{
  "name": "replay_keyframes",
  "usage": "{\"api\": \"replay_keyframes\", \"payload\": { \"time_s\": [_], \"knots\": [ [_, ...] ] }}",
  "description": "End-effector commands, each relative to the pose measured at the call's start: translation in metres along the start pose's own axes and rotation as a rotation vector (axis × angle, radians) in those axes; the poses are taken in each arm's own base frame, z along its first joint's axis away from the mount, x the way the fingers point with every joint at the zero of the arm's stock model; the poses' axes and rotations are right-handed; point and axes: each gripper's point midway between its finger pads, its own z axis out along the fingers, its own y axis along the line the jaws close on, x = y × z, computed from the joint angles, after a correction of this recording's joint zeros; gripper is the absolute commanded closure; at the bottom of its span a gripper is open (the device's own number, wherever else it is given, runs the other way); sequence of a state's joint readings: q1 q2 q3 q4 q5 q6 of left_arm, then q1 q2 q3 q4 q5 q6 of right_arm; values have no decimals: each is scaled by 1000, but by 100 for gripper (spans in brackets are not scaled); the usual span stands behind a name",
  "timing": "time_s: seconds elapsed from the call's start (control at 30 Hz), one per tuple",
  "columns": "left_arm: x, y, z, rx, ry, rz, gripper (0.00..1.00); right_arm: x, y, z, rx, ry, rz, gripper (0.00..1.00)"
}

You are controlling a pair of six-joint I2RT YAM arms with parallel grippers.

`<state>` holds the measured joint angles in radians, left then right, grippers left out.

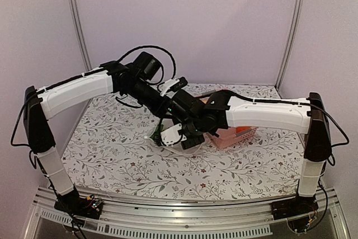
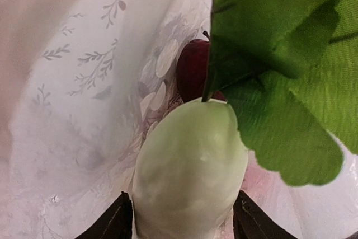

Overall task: Place the food in the zip-top bag and seal the zipper
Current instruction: Place the fake vegetable in the zipper food storage bag.

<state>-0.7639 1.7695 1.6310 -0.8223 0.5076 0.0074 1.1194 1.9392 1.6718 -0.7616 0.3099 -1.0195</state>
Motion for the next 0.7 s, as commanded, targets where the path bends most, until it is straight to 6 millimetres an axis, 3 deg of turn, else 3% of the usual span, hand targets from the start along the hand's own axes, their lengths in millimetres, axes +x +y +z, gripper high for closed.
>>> {"api": "replay_keyframes", "payload": {
  "time_s": [0.0,0.43,0.5,0.57,0.67],
  "knots": [
    [2,-6,4,31,11,7,100,1,-34,-10,144,19,64,34],
    [-2,24,-1,-57,-37,-54,100,-20,-36,-122,38,-290,215,25],
    [-2,27,0,-67,-40,-63,100,-26,-27,-136,-14,-354,226,26],
    [0,30,1,-76,-35,-74,100,-36,-6,-149,-120,-440,217,29],
    [0,31,0,-79,-39,-77,100,-36,13,-143,-181,-457,229,39]
  ]
}}
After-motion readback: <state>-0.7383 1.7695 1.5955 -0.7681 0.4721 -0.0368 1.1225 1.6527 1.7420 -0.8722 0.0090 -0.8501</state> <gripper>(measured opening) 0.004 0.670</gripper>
